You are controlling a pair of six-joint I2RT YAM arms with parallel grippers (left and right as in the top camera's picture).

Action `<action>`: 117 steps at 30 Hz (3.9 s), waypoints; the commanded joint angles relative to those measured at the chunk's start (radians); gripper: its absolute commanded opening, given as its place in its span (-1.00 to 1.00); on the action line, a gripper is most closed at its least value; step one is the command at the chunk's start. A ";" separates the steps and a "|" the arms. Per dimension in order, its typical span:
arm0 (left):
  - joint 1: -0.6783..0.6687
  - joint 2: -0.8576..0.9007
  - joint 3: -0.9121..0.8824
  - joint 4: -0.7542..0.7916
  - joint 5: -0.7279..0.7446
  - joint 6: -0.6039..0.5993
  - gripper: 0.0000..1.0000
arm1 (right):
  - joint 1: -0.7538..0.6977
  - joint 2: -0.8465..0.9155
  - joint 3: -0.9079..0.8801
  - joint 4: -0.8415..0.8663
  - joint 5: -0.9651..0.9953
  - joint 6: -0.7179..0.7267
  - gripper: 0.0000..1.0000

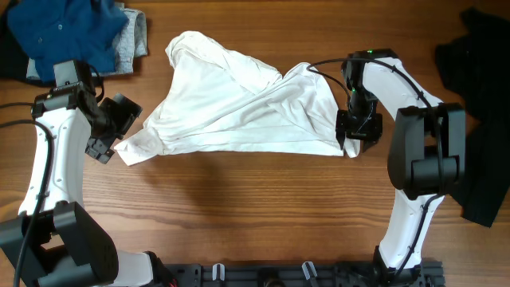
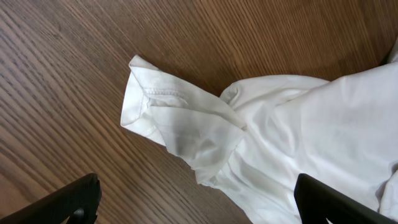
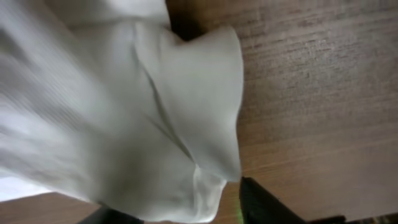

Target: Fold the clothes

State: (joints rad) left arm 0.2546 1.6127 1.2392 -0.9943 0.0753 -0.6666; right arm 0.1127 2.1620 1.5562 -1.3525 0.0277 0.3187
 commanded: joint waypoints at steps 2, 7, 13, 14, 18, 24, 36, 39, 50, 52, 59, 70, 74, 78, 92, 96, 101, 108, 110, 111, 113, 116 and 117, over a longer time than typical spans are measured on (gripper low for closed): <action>-0.002 -0.008 0.006 0.003 -0.010 0.009 0.99 | 0.006 0.015 -0.006 0.015 0.018 0.006 -0.33; -0.002 -0.008 0.006 0.003 -0.010 0.009 0.99 | 0.006 0.015 -0.006 0.034 0.018 0.003 -0.78; -0.002 -0.008 0.006 0.002 -0.010 0.009 1.00 | 0.006 0.015 0.001 0.132 0.022 0.059 -0.91; -0.002 -0.008 0.006 0.003 -0.010 0.009 1.00 | 0.004 0.015 0.013 0.155 0.022 0.060 -0.92; -0.002 -0.008 0.006 0.002 -0.010 0.009 0.99 | -0.018 0.015 0.095 0.184 0.038 0.061 -0.92; -0.002 -0.008 0.006 0.003 -0.010 0.009 1.00 | -0.103 0.015 0.253 0.240 0.065 0.084 -0.92; -0.004 -0.008 0.006 0.037 0.005 0.008 0.99 | -0.198 0.019 0.299 0.661 -0.036 0.050 -0.91; -0.029 -0.008 0.006 0.040 0.039 0.009 0.99 | -0.198 0.027 0.299 0.811 -0.031 0.088 -0.92; -0.256 -0.008 0.006 0.071 -0.010 0.008 0.99 | -0.237 0.057 0.299 1.117 0.123 0.185 -0.73; -0.293 -0.008 0.006 0.079 -0.035 0.008 0.99 | -0.261 0.057 0.299 1.116 0.119 0.183 0.04; -0.372 -0.008 0.006 0.192 -0.051 0.009 0.99 | -0.334 0.046 0.314 0.920 -0.087 0.117 0.99; -0.388 -0.008 0.006 0.225 -0.051 0.009 0.99 | -0.338 -0.135 0.328 0.378 -0.283 0.078 0.99; -0.388 -0.008 0.006 0.232 -0.051 0.009 1.00 | -0.320 -0.155 0.327 0.192 -0.326 -0.016 0.99; -0.388 -0.008 0.006 0.243 -0.051 0.008 1.00 | -0.270 -0.155 0.278 0.095 -0.372 -0.026 1.00; -0.388 -0.008 0.005 0.235 -0.052 0.009 1.00 | -0.077 -0.154 -0.001 0.313 -0.255 0.309 0.74; -0.388 -0.008 0.005 0.230 -0.071 0.009 0.99 | -0.084 -0.154 -0.061 0.340 -0.209 0.391 0.73; -0.388 -0.008 0.005 0.229 -0.085 0.009 1.00 | -0.084 -0.154 -0.118 0.397 -0.163 0.403 0.78; -0.388 -0.008 0.005 0.228 -0.085 0.009 1.00 | -0.085 -0.153 -0.153 0.464 -0.127 0.418 0.72; -0.388 -0.008 0.005 0.228 -0.085 0.009 1.00 | -0.085 -0.149 -0.158 0.476 -0.123 0.418 0.70; -0.388 -0.008 0.005 0.228 -0.085 0.009 0.99 | -0.085 -0.146 -0.158 0.482 -0.117 0.417 0.69; -0.388 -0.008 0.005 0.228 -0.085 0.009 0.99 | -0.086 -0.139 -0.158 0.499 -0.113 0.418 0.70; -0.388 -0.008 0.005 0.228 -0.089 0.009 0.99 | -0.086 -0.129 -0.158 0.509 -0.113 0.418 0.64; -0.388 -0.008 0.005 0.227 -0.089 0.009 1.00 | -0.086 -0.124 -0.158 0.511 -0.113 0.418 0.63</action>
State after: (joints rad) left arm -0.1310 1.6127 1.2392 -0.7628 0.0105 -0.6666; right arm 0.0292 2.0068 1.4086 -0.8478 -0.1123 0.7189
